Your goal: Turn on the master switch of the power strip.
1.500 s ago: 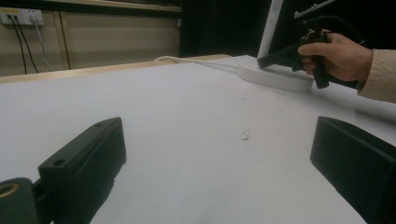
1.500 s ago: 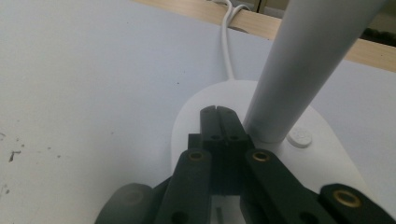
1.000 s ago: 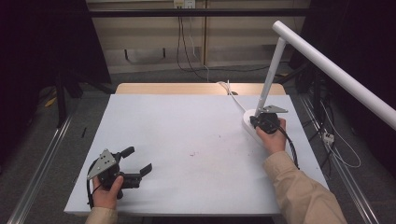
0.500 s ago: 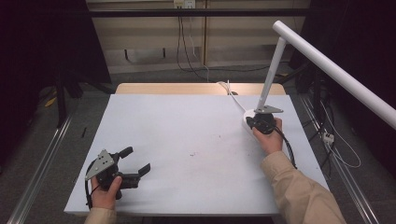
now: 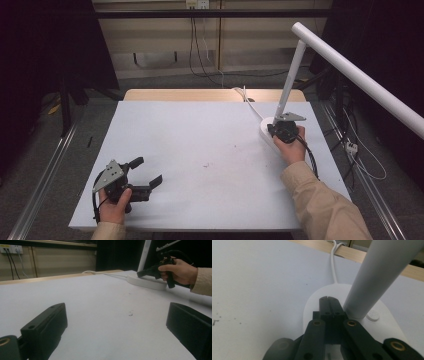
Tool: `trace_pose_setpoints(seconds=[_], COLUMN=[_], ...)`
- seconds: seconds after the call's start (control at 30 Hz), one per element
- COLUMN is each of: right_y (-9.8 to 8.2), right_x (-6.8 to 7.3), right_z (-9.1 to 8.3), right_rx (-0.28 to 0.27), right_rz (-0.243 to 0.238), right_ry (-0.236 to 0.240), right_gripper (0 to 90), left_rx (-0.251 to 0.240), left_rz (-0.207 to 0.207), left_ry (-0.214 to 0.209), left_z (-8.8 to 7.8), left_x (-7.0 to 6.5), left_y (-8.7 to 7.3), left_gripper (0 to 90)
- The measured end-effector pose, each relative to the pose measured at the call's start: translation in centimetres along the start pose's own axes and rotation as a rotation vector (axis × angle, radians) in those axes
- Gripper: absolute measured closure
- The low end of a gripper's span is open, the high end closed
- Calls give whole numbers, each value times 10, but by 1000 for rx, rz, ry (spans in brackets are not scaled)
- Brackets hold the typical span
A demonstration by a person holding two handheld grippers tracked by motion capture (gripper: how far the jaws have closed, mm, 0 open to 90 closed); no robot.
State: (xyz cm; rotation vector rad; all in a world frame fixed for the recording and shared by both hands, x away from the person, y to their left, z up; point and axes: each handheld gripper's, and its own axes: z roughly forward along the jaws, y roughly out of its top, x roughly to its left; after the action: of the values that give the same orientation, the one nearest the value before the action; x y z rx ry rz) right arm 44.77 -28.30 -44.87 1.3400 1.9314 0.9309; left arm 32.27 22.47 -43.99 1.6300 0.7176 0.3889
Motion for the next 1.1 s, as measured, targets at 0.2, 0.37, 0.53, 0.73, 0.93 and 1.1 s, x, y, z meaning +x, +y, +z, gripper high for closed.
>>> trace_pose_setpoints(seconds=[0.2,0.37,0.53,0.73,0.93,1.1], right_y=[0,2,3,1,2,3], right_x=[-1,0,-1,1,6,8], right_z=[3,5,-1,-5,-10,-13], right_rx=[8,12,2,-2,-5,4], right_rz=[28,35,14,28,37,39], right_ry=[12,11,4,43,71,101], right_gripper=[900,900,900,900,797,704], left_rx=[2,0,-2,-2,0,1], left_rz=[0,1,-3,-3,-4,-4], left_ry=[0,3,8,5,-2,-1], left_z=[1,-1,-2,-1,1,1], left_x=[0,0,1,0,-1,0], left_y=[0,0,0,0,0,0], left_gripper=[33,33,33,33,33,33])
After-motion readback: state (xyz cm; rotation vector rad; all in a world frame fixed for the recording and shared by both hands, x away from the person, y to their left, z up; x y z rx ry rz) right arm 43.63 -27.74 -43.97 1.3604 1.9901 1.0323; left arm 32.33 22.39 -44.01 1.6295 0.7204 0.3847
